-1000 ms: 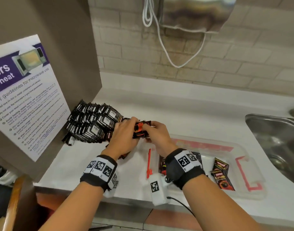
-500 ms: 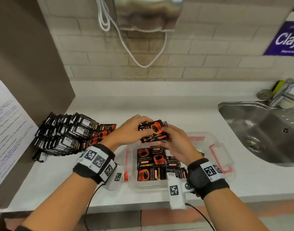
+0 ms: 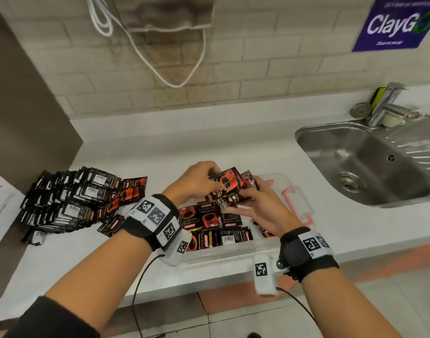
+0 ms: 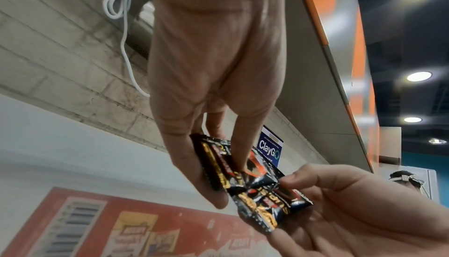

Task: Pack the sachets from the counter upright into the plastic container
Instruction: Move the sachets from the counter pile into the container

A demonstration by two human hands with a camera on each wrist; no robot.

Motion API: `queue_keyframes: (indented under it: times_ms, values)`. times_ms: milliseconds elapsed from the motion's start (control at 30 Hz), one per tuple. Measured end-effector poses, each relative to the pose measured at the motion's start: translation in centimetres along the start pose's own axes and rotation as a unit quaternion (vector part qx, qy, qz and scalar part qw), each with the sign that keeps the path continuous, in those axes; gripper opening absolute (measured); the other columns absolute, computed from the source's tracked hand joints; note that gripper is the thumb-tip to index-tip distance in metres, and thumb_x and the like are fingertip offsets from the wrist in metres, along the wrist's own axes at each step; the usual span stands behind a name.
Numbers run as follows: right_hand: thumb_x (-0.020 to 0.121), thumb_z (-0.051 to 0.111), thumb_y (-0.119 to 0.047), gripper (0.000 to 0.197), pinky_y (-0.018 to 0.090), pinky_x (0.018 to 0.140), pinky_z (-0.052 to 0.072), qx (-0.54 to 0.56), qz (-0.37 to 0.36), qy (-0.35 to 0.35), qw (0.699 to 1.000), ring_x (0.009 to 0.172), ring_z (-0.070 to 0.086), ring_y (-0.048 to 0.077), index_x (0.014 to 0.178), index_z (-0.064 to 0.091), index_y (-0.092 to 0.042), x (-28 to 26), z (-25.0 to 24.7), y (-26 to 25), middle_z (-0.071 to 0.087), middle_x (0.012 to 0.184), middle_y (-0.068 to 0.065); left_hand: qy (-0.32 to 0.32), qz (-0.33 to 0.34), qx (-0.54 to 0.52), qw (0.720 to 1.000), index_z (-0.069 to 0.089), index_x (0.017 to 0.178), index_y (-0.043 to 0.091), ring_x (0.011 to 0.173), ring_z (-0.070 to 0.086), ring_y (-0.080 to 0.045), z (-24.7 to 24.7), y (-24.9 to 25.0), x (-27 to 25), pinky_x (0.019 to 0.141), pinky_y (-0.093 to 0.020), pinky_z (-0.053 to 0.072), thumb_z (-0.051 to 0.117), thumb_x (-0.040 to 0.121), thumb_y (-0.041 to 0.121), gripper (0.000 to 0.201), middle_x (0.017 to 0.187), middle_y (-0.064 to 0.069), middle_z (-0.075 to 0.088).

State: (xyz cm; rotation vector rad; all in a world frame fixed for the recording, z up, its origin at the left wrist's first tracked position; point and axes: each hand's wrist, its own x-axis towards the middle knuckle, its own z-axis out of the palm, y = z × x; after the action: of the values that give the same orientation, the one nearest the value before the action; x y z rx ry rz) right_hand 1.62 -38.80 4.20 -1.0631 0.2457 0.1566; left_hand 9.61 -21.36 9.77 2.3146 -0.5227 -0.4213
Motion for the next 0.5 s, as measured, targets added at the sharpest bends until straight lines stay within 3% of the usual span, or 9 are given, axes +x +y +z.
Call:
queue_keyframes:
  times_ms: [133, 200, 300, 400, 500]
  values:
    - [0.099, 0.051, 0.005, 0.044, 0.048, 0.081, 0.06, 0.021, -0.02, 0.036, 0.999, 0.099, 0.071, 0.028, 0.137, 0.046, -0.018, -0.4, -1.4, 0.2, 0.067, 0.119, 0.016, -0.008, -0.009, -0.011, 1.0, 0.06, 0.097, 0.02, 0.091, 0.058, -0.016, 0.2, 0.7, 0.3, 0.075, -0.03, 0.044, 0.073, 0.088, 0.013, 0.018, 0.102, 0.001, 0.064]
    - [0.1, 0.05, 0.003, 0.037, 0.043, 0.076, 0.062, 0.0, -0.039, 0.057, 0.998, 0.09, 0.074, 0.024, 0.131, 0.05, -0.016, -0.4, -1.9, 0.2, 0.071, 0.108, 0.011, -0.022, -0.003, -0.022, 0.999, 0.06, 0.099, 0.018, 0.095, 0.061, -0.019, 0.0, 0.9, 0.4, 0.082, -0.034, 0.047, 0.074, 0.088, 0.012, 0.019, 0.104, 0.0, 0.066]
    - [0.099, 0.052, 0.001, 0.031, 0.035, 0.067, 0.061, -0.046, -0.084, 0.131, 0.987, 0.087, 0.073, 0.023, 0.127, 0.049, -0.012, -0.3, -2.8, 0.3, 0.068, 0.112, 0.013, -0.044, 0.02, -0.012, 0.999, 0.061, 0.106, 0.018, 0.093, 0.062, -0.02, -0.5, 1.2, 0.7, 0.08, -0.034, 0.047, 0.069, 0.091, 0.01, 0.019, 0.106, -0.003, 0.067]
    - [0.098, 0.054, 0.0, 0.031, 0.037, 0.071, 0.061, -0.079, -0.126, 0.194, 0.97, 0.096, 0.071, 0.026, 0.116, 0.049, -0.024, 0.0, -3.6, 0.4, 0.065, 0.115, 0.01, -0.095, 0.053, 0.115, 0.987, 0.06, 0.111, 0.015, 0.099, 0.056, -0.024, -0.5, 1.7, 1.7, 0.082, -0.037, 0.046, 0.057, 0.096, 0.007, 0.018, 0.11, -0.006, 0.061]
    - [0.096, 0.056, -0.003, 0.032, 0.041, 0.079, 0.061, -0.116, -0.152, 0.216, 0.958, 0.101, 0.07, 0.027, 0.109, 0.048, -0.031, 0.1, -4.0, 0.7, 0.065, 0.111, 0.006, -0.16, 0.09, 0.305, 0.934, 0.057, 0.112, 0.021, 0.1, 0.044, -0.022, 0.9, 2.5, 2.3, 0.083, -0.035, 0.032, 0.05, 0.098, 0.015, 0.017, 0.101, -0.001, 0.049]
